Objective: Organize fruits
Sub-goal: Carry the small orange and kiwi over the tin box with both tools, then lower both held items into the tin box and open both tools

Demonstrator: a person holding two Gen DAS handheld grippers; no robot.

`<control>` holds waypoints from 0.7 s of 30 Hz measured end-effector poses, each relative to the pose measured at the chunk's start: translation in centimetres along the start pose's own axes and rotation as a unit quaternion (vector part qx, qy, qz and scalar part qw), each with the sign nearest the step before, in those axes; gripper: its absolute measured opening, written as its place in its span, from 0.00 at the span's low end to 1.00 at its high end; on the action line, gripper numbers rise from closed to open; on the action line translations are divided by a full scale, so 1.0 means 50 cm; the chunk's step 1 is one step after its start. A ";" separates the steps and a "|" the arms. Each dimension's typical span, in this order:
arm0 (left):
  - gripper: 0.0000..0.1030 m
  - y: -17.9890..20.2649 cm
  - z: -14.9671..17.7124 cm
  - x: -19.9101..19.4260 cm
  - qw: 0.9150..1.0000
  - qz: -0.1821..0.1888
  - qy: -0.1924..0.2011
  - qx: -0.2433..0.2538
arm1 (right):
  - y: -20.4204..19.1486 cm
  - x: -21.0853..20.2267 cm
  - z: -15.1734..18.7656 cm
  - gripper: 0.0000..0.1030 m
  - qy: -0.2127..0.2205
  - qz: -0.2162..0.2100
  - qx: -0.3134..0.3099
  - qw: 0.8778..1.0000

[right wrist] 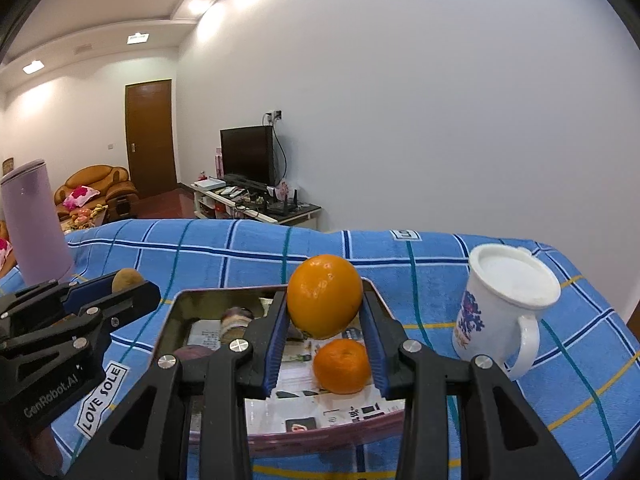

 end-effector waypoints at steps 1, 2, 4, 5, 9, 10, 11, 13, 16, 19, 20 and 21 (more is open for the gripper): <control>0.28 0.006 0.000 0.005 1.000 0.000 -0.001 0.001 | 0.004 0.003 0.001 0.37 -0.003 -0.001 0.004 1.000; 0.28 0.011 0.000 0.010 1.000 0.000 -0.002 0.003 | 0.008 0.007 0.002 0.37 -0.006 -0.003 0.007 1.000; 0.28 0.020 0.002 0.022 1.000 0.000 -0.007 0.003 | 0.013 0.012 0.005 0.37 -0.011 -0.001 0.007 1.000; 0.28 0.023 0.003 0.027 1.000 0.001 -0.009 0.002 | 0.014 0.018 0.006 0.37 -0.014 0.000 0.006 1.000; 0.28 0.034 0.012 0.044 1.000 0.000 -0.017 0.005 | 0.017 0.035 0.018 0.37 -0.033 0.001 0.005 0.999; 0.28 0.036 0.013 0.048 1.000 0.000 -0.018 0.007 | 0.018 0.040 0.022 0.37 -0.039 0.000 0.006 0.999; 0.28 0.038 0.015 0.050 1.000 0.001 -0.019 0.009 | 0.018 0.044 0.025 0.37 -0.042 -0.001 0.007 0.999; 0.28 0.040 0.018 0.055 1.000 0.001 -0.021 0.011 | 0.015 0.051 0.028 0.37 -0.049 -0.002 0.004 0.999; 0.28 0.038 0.025 0.064 1.000 -0.001 -0.028 0.010 | 0.011 0.060 0.035 0.37 -0.057 -0.004 0.000 0.998; 0.28 0.035 0.028 0.071 0.999 -0.003 -0.033 0.010 | 0.008 0.072 0.043 0.37 -0.068 -0.006 -0.001 0.998; 0.28 0.035 0.028 0.072 0.999 -0.004 -0.034 0.011 | 0.006 0.076 0.046 0.37 -0.072 -0.006 -0.002 0.997; 0.28 0.036 0.029 0.073 0.999 -0.005 -0.035 0.013 | 0.005 0.078 0.049 0.37 -0.076 -0.006 -0.003 0.997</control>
Point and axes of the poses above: each gripper's, at about its wrist camera, not at the fingertips, and x roughly the way its jaws point, y to its right, z to its underside, the point moved 10 cm from there along x, roughly the way its jaws point
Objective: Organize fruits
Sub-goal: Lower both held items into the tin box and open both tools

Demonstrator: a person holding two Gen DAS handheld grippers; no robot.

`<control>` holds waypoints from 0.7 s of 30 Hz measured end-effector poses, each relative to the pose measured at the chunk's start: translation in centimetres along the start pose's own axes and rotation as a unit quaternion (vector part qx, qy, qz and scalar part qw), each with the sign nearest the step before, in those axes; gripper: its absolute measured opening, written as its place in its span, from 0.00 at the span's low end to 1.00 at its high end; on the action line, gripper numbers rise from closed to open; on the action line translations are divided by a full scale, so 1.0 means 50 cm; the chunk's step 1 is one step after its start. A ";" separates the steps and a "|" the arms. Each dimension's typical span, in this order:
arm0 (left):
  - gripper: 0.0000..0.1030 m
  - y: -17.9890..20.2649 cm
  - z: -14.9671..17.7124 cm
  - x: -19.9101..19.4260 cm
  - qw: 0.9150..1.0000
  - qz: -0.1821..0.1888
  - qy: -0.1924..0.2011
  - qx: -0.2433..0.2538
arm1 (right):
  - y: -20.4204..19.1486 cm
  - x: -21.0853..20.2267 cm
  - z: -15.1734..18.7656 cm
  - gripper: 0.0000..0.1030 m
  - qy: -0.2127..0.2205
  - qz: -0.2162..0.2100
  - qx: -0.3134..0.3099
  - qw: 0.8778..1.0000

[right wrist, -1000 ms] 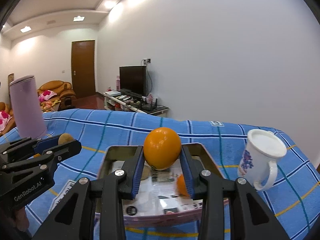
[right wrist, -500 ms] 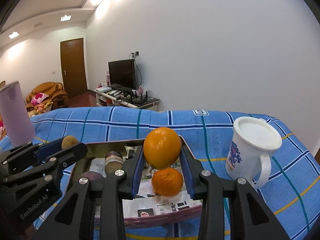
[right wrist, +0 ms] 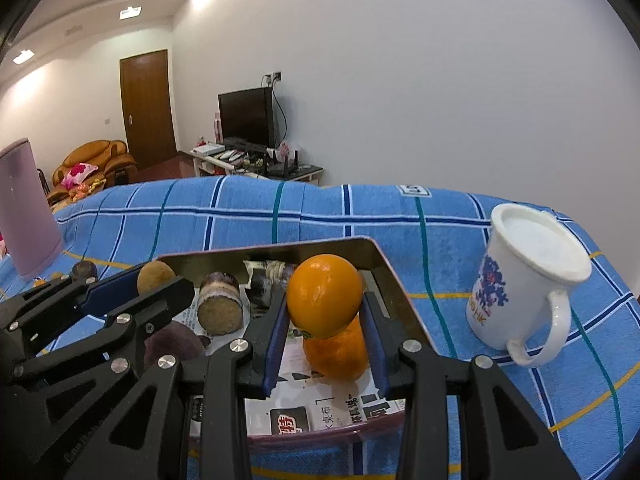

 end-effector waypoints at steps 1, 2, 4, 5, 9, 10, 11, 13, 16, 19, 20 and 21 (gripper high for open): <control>0.28 0.000 0.000 0.002 1.000 -0.002 0.000 0.002 | -0.001 0.004 0.003 0.37 -0.005 -0.001 0.000 1.000; 0.28 0.002 -0.001 0.004 1.000 -0.004 -0.001 0.004 | -0.003 0.007 0.005 0.37 -0.007 -0.002 -0.001 1.000; 0.28 0.003 0.001 0.008 1.000 -0.010 -0.003 0.007 | -0.007 0.013 0.010 0.37 -0.014 -0.007 -0.002 1.000; 0.28 0.002 0.001 0.010 1.000 -0.010 -0.004 0.006 | -0.008 0.016 0.012 0.37 -0.017 -0.007 -0.002 1.000; 0.28 0.004 0.002 0.014 1.000 -0.009 -0.007 0.003 | -0.009 0.021 0.017 0.37 -0.026 -0.024 0.008 0.999; 0.28 0.004 0.002 0.015 1.000 -0.009 -0.007 0.003 | -0.010 0.022 0.018 0.37 -0.028 -0.029 0.011 0.999; 0.28 0.004 0.001 0.015 1.000 -0.009 -0.007 0.002 | -0.011 0.023 0.020 0.37 -0.030 -0.032 0.014 0.999; 0.28 0.003 0.001 0.016 1.000 -0.009 -0.006 0.002 | -0.011 0.023 0.022 0.37 -0.032 -0.039 0.019 0.999; 0.28 0.002 0.002 0.016 1.000 -0.008 -0.006 0.001 | -0.013 0.022 0.024 0.37 -0.034 -0.050 0.027 0.998; 0.28 0.000 0.002 0.015 1.000 -0.010 -0.005 -0.002 | -0.011 0.017 0.025 0.38 -0.034 -0.061 0.041 0.997; 0.28 -0.002 0.003 0.016 1.000 -0.010 -0.006 -0.003 | -0.008 0.013 0.024 0.38 -0.032 -0.064 0.046 0.996; 0.28 -0.003 0.003 0.017 1.000 -0.011 -0.007 -0.004 | -0.006 0.009 0.021 0.39 -0.027 -0.066 0.050 0.996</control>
Point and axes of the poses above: each gripper's, at about its wrist camera, not at the fingertips, and x roughly the way its jaws point, y to its right, z to its underside, the point moved 10 cm from there along x, roughly the way its jaws point
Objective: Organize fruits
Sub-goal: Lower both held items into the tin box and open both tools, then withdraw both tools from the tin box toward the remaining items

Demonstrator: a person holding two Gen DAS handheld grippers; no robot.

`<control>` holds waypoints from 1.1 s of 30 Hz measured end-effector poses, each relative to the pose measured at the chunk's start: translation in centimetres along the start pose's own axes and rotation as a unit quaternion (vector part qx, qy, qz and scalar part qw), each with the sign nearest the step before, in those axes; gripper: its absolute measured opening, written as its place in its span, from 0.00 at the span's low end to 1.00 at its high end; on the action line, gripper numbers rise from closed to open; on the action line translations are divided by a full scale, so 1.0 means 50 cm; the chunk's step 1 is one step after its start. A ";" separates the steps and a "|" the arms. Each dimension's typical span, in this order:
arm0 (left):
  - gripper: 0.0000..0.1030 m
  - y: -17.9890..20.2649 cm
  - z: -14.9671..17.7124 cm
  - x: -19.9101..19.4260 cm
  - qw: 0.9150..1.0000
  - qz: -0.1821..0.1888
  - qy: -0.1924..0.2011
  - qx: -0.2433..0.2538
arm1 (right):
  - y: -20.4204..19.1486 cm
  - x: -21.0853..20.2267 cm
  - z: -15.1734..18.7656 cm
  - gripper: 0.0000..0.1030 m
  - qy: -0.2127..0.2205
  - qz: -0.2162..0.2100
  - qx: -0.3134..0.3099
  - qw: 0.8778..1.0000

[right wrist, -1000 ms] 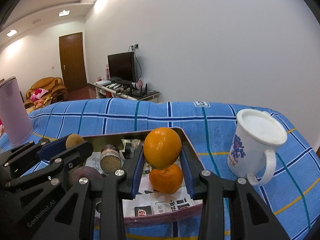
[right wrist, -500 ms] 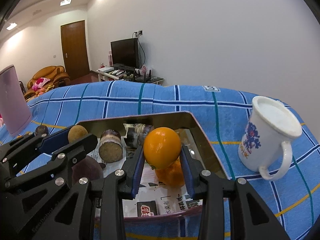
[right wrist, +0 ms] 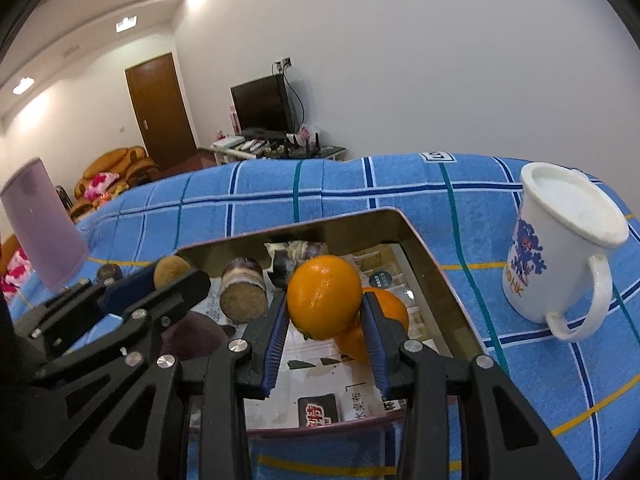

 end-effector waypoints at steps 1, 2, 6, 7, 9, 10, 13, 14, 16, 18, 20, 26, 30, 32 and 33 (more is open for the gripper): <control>0.28 -0.002 0.000 0.001 1.000 0.000 0.000 -0.002 | -0.001 -0.006 -0.006 0.40 0.008 -0.005 0.004 1.000; 0.28 -0.003 0.001 0.001 1.000 0.001 -0.001 -0.004 | -0.001 -0.013 -0.011 0.45 0.017 -0.010 0.008 1.000; 0.29 -0.002 0.000 0.000 1.000 -0.002 0.001 -0.003 | 0.006 -0.049 -0.032 0.69 0.063 -0.008 0.019 0.998; 0.33 -0.002 -0.001 -0.004 1.000 -0.005 0.005 0.000 | 0.010 -0.061 -0.038 0.71 0.079 -0.007 0.024 0.997; 0.53 -0.002 -0.004 -0.012 1.000 -0.015 0.016 0.003 | 0.015 -0.077 -0.050 0.71 0.099 -0.001 0.028 0.995; 0.69 -0.004 -0.005 -0.017 1.000 -0.021 0.022 0.003 | 0.018 -0.085 -0.055 0.72 0.108 0.002 0.029 0.994; 0.92 -0.020 -0.011 -0.039 0.998 -0.043 0.048 -0.008 | 0.030 -0.098 -0.064 0.72 0.126 0.021 0.034 0.991; 0.96 -0.025 -0.012 -0.045 0.997 -0.046 0.054 -0.013 | 0.034 -0.100 -0.065 0.73 0.130 0.027 0.036 0.990; 1.00 -0.039 -0.014 -0.057 0.996 -0.060 0.066 -0.025 | 0.043 -0.105 -0.067 0.73 0.143 0.037 0.043 0.988; 1.00 -0.050 -0.013 -0.064 0.995 -0.067 0.071 -0.030 | 0.048 -0.110 -0.069 0.73 0.155 0.044 0.047 0.986; 1.00 -0.059 -0.009 -0.067 0.994 -0.075 0.070 -0.032 | 0.051 -0.118 -0.070 0.73 0.168 0.052 0.046 0.983; 1.00 -0.093 -0.001 -0.080 0.992 -0.101 0.068 -0.034 | 0.052 -0.154 -0.077 0.76 0.217 0.077 0.039 0.972; 1.00 -0.123 0.009 -0.091 0.991 -0.113 0.064 -0.044 | 0.044 -0.170 -0.076 0.81 0.233 0.084 0.035 0.968; 1.00 -0.134 0.013 -0.095 0.990 -0.120 0.061 -0.045 | 0.039 -0.170 -0.074 0.82 0.231 0.088 0.031 0.968; 1.00 -0.140 0.015 -0.099 0.989 -0.124 0.061 -0.043 | 0.037 -0.169 -0.073 0.82 0.230 0.090 0.029 0.969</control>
Point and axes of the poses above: each gripper's, at about its wrist camera, not at the fingertips, and x roughly the way its jaws point, y to its right, z to its underside, the point moved 10 cm from there along x, roughly the way its jaws point
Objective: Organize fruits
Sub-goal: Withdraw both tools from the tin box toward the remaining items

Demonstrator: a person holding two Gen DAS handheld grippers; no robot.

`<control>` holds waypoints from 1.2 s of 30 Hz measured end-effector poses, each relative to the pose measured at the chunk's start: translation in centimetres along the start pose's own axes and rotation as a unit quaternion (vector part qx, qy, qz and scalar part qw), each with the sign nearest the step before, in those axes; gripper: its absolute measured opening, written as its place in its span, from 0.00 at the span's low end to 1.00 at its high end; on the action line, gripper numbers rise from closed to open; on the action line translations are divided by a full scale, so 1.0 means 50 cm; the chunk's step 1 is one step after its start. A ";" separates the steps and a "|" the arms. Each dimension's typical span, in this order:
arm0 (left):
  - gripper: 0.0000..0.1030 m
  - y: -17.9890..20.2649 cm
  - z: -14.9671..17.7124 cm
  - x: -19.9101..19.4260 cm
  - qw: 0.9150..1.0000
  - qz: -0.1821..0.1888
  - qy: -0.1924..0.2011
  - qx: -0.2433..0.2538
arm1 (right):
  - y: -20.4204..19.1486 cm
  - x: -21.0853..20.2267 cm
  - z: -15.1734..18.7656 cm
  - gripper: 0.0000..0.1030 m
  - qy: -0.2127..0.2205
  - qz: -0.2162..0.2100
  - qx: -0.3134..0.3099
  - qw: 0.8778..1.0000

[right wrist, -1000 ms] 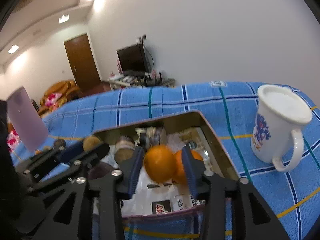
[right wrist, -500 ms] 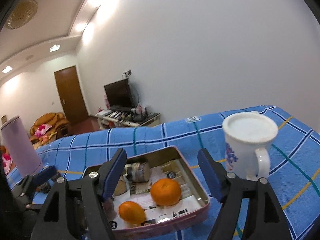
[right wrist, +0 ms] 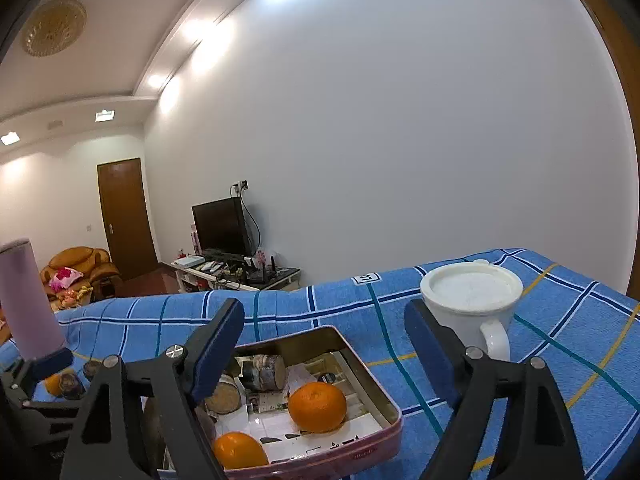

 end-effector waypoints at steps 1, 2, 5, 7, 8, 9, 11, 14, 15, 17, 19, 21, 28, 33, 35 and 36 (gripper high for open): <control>1.00 -0.008 0.001 -0.005 1.000 -0.004 0.001 0.003 | -0.002 0.001 0.002 0.82 -0.002 0.004 -0.004 1.000; 1.00 -0.014 0.002 -0.007 1.000 -0.009 0.002 0.007 | -0.002 0.001 0.003 0.83 -0.005 0.005 -0.006 1.000; 1.00 -0.038 0.003 -0.014 0.999 -0.028 0.005 0.022 | -0.003 -0.004 0.007 0.83 -0.004 0.008 -0.008 1.000; 1.00 -0.054 0.005 -0.018 0.999 -0.038 0.007 0.029 | -0.002 -0.007 0.007 0.83 -0.003 0.012 -0.008 1.000; 1.00 -0.063 0.006 -0.020 0.999 -0.043 0.009 0.031 | -0.001 -0.008 0.007 0.83 -0.004 0.017 -0.008 1.000; 1.00 -0.073 0.007 -0.022 0.998 -0.046 0.008 0.031 | 0.000 -0.008 0.008 0.84 -0.005 0.020 -0.008 1.000; 1.00 -0.091 0.007 -0.026 0.998 -0.050 0.011 0.031 | 0.000 -0.008 0.010 0.84 -0.008 0.023 -0.006 1.000; 1.00 -0.115 0.008 -0.032 0.997 -0.060 0.014 0.038 | -0.004 -0.009 0.013 0.84 -0.013 0.029 -0.006 0.999; 1.00 -0.124 0.009 -0.033 0.997 -0.064 0.015 0.042 | -0.007 -0.009 0.015 0.84 -0.016 0.030 -0.006 0.999; 1.00 -0.139 0.009 -0.035 0.997 -0.066 0.014 0.040 | -0.014 -0.009 0.020 0.84 -0.022 0.029 -0.004 0.999; 1.00 -0.156 0.010 -0.036 0.997 -0.066 0.012 0.033 | -0.025 -0.004 0.028 0.84 -0.034 0.028 -0.002 0.999; 1.00 -0.169 0.012 -0.037 0.997 -0.065 0.010 0.025 | -0.039 -0.003 0.034 0.84 -0.039 0.031 -0.012 0.999; 1.00 -0.202 0.014 -0.043 0.998 -0.066 0.012 0.017 | -0.106 -0.005 0.053 0.84 -0.055 0.016 -0.030 0.998; 1.00 -0.226 0.014 -0.046 0.997 -0.074 0.012 0.021 | -0.165 0.000 0.070 0.84 -0.070 -0.003 -0.023 0.997; 1.00 -0.243 0.015 -0.046 0.997 -0.077 0.011 0.015 | -0.195 0.005 0.078 0.84 -0.076 -0.010 -0.025 0.997; 1.00 -0.251 0.015 -0.046 0.997 -0.078 0.010 0.012 | -0.209 0.007 0.081 0.84 -0.077 -0.014 -0.028 0.997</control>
Point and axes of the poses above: each gripper's, at about its wrist camera, not at the fingertips, and x roughly the way its jaws point, y to its right, z to its underside, the point moved 10 cm from there along x, roughly the way its jaws point
